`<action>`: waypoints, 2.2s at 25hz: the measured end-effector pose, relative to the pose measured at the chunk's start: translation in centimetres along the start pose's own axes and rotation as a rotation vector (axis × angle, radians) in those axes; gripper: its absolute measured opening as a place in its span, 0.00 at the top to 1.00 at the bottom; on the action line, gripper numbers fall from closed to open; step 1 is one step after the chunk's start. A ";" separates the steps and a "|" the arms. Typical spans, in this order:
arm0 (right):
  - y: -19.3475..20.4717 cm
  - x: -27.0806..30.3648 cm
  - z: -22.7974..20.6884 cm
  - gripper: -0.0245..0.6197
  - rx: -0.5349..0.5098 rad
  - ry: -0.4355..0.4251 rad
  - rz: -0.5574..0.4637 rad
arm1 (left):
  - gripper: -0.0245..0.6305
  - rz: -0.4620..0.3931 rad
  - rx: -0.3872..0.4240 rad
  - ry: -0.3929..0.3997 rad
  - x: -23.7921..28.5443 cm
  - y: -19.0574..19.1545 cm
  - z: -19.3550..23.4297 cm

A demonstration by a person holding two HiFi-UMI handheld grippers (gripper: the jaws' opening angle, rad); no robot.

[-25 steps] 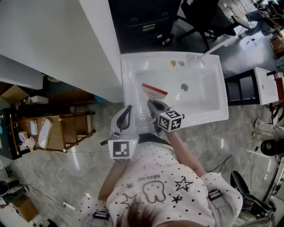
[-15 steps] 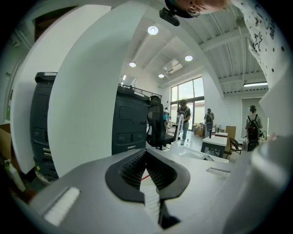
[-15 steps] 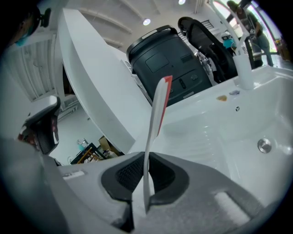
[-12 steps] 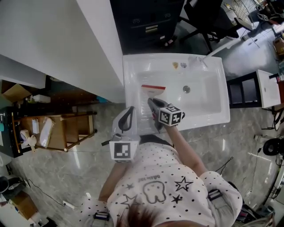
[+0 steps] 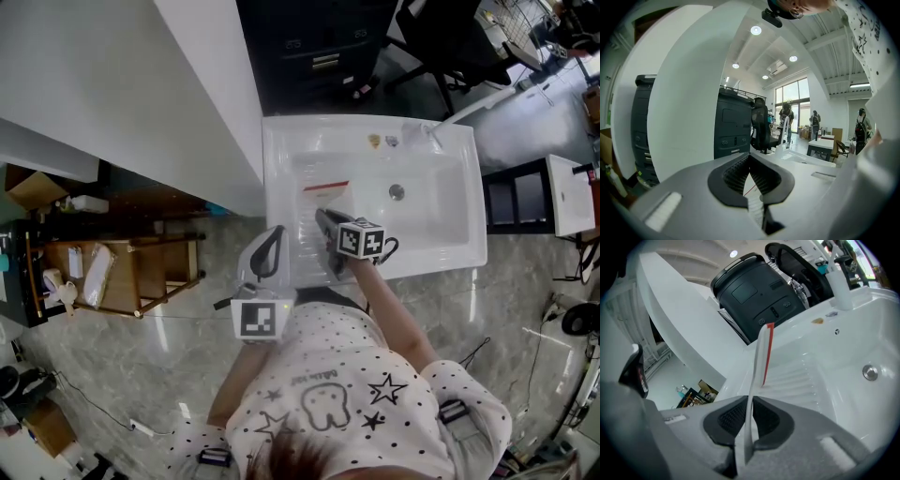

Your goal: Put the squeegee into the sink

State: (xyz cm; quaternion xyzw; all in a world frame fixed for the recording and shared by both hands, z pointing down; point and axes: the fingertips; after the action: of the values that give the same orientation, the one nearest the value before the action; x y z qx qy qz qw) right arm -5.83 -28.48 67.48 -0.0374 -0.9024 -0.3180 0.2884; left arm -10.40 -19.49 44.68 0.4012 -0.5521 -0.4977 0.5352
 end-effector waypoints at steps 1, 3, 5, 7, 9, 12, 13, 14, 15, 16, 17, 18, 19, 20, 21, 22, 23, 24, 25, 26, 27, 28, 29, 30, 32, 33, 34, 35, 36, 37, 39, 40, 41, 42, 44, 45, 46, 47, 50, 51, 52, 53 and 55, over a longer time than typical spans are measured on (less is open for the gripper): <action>0.0 0.1 -0.1 0.92 0.002 0.002 0.006 | 0.97 -0.003 0.006 -0.002 0.1 0.1 0.1; 0.0 0.2 -0.4 0.92 0.010 -0.001 0.013 | 0.97 -0.001 0.014 -0.003 0.3 0.2 0.1; -0.1 0.2 -0.5 0.92 0.023 -0.010 0.017 | 0.97 -0.006 0.032 -0.004 0.5 0.5 0.2; 0.0 0.2 -1.0 0.92 0.035 -0.008 0.024 | 0.97 -0.002 0.030 -0.007 0.6 0.7 0.2; 0.1 0.0 -1.5 0.92 0.039 0.006 0.039 | 0.97 0.008 0.011 -0.008 0.6 0.5 0.2; 0.0 -0.2 -1.9 0.90 0.047 0.013 0.057 | 0.97 0.009 0.009 -0.008 0.8 0.5 0.1; 0.0 -0.2 -2.0 0.89 0.053 0.011 0.060 | 0.97 0.006 0.017 -0.008 0.9 0.6 0.1; 0.0 -0.2 -2.0 0.89 0.058 0.010 0.061 | 0.97 0.007 0.017 -0.007 0.9 0.6 0.1; 0.0 -0.2 -2.2 0.89 0.062 0.009 0.060 | 0.97 0.009 0.010 -0.008 1.0 0.5 0.0; -0.1 -0.3 -2.3 0.88 0.067 0.010 0.059 | 0.97 0.010 0.003 -0.008 1.0 0.3 0.0; -0.1 -0.3 -2.4 0.88 0.075 0.014 0.058 | 0.97 0.012 -0.002 -0.008 1.0 0.2 0.0; -0.1 -0.4 -2.6 0.88 0.084 0.020 0.059 | 0.97 0.013 -0.003 -0.008 1.0 0.1 0.0; -0.1 -0.4 -2.8 0.87 0.093 0.027 0.060 | 0.97 0.013 0.003 -0.007 1.0 0.1 0.0; -0.1 -0.5 -3.0 0.87 0.099 0.034 0.062 | 0.97 0.016 0.009 -0.007 1.0 0.2 0.0; -0.1 -0.5 -3.2 0.86 0.103 0.041 0.065 | 0.97 0.022 0.007 -0.008 1.0 0.2 0.0; -0.1 -0.5 -3.5 0.86 0.105 0.047 0.068 | 0.97 0.025 0.000 -0.010 1.0 0.2 0.0; -0.1 -0.5 -3.7 0.85 0.108 0.053 0.071 | 0.97 0.022 -0.004 -0.013 1.0 0.2 0.1; 0.0 -0.6 -3.9 0.84 0.113 0.059 0.075 | 0.97 0.012 -0.001 -0.018 1.0 0.2 0.2; 0.1 -0.6 -4.1 0.84 0.116 0.065 0.080 | 0.97 0.000 0.006 -0.023 0.9 0.3 0.3; 0.3 -0.6 -4.2 0.83 0.119 0.070 0.086 | 0.97 -0.007 0.012 -0.025 0.9 0.6 0.4; 0.4 -0.6 -4.4 0.82 0.120 0.075 0.093 | 0.97 -0.006 0.015 -0.024 0.8 0.8 0.4; 0.4 -0.6 -4.5 0.81 0.121 0.078 0.099 | 0.97 -0.003 0.016 -0.024 0.8 0.9 0.4; 0.5 -0.5 -4.5 0.81 0.121 0.079 0.105 | 0.97 0.004 0.012 -0.024 0.8 0.8 0.4; 0.5 -0.5 -4.5 0.81 0.121 0.079 0.111 | 0.97 0.012 0.002 -0.025 0.7 0.6 0.4; 0.7 -0.4 -4.6 0.80 0.125 0.082 0.124 | 0.97 0.024 -0.017 -0.026 0.7 0.4 0.3; 0.9 -0.4 -4.6 0.80 0.130 0.084 0.134 | 0.97 0.020 -0.010 -0.026 0.7 0.6 0.3; 1.0 -0.3 -4.6 0.79 0.137 0.084 0.147 | 0.97 0.014 0.004 -0.026 0.7 0.9 0.4; 1.2 -0.3 -4.6 0.78 0.146 0.084 0.161 | 0.97 0.009 0.015 -0.026 0.6 1.1 0.5; 1.4 -0.2 -4.6 0.78 0.156 0.085 0.174 | 0.97 0.008 0.020 -0.027 0.6 1.1 0.5; 1.4 -0.2 -4.7 0.77 0.165 0.087 0.182 | 0.97 0.011 0.018 -0.028 0.6 0.9 0.6; 1.4 -0.2 -4.7 0.75 0.179 0.091 0.192 | 0.97 0.016 0.005 -0.031 0.7 0.6 0.6; 1.5 -0.2 -4.7 0.75 0.182 0.089 0.197 | 0.97 0.017 -0.002 -0.032 0.7 0.6 0.7; 1.6 -0.2 -4.7 0.75 0.183 0.086 0.201 | 0.97 0.018 -0.005 -0.032 0.6 0.6 0.7; 1.6 -0.2 -4.6 0.75 0.184 0.085 0.202 | 0.97 0.018 -0.007 -0.033 0.6 0.5 0.8; 1.6 -0.3 -4.6 0.75 0.190 0.084 0.191 | 0.97 0.015 -0.002 -0.033 0.4 0.7 0.9; 1.5 -0.4 -4.6 0.75 0.195 0.085 0.181 | 0.97 0.016 -0.005 -0.032 0.4 0.7 0.9; 1.4 -0.5 -4.6 0.75 0.203 0.087 0.170 | 0.97 0.020 -0.015 -0.031 0.4 0.4 0.9; 1.3 -0.7 -4.7 0.75 0.210 0.089 0.160 | 0.97 0.022 -0.022 -0.031 0.4 0.2 0.8; 1.1 -0.9 -4.9 0.75 0.219 0.088 0.146 | 0.97 0.015 -0.015 -0.029 0.5 0.1 0.7; 1.0 -1.0 -4.9 0.75 0.219 0.083 0.143 | 0.97 0.015 -0.015 -0.028 0.5 0.1 0.7; 0.9 -1.2 -4.9 0.75 0.219 0.078 0.138 | 0.97 0.014 -0.017 -0.027 0.5 0.2 0.6; 0.8 -1.3 -4.9 0.75 0.219 0.076 0.132 | 0.97 0.014 -0.019 -0.026 0.4 0.2 0.6; 0.4 -1.6 -4.9 0.75 0.211 0.079 0.108 | 0.97 0.017 -0.018 -0.024 0.4 0.2 0.5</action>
State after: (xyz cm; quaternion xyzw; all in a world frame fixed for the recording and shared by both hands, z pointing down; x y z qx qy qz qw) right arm -1.91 -30.89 69.93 -0.0428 -0.9155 -0.2063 0.3428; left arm -10.96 -19.77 44.96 0.3857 -0.5574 -0.5027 0.5365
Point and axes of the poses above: the fingertips, and each gripper's own axes: x forward along the fingers, z to its left, y out of its underside, and after that the axes turned 2 degrees about x, right-handed
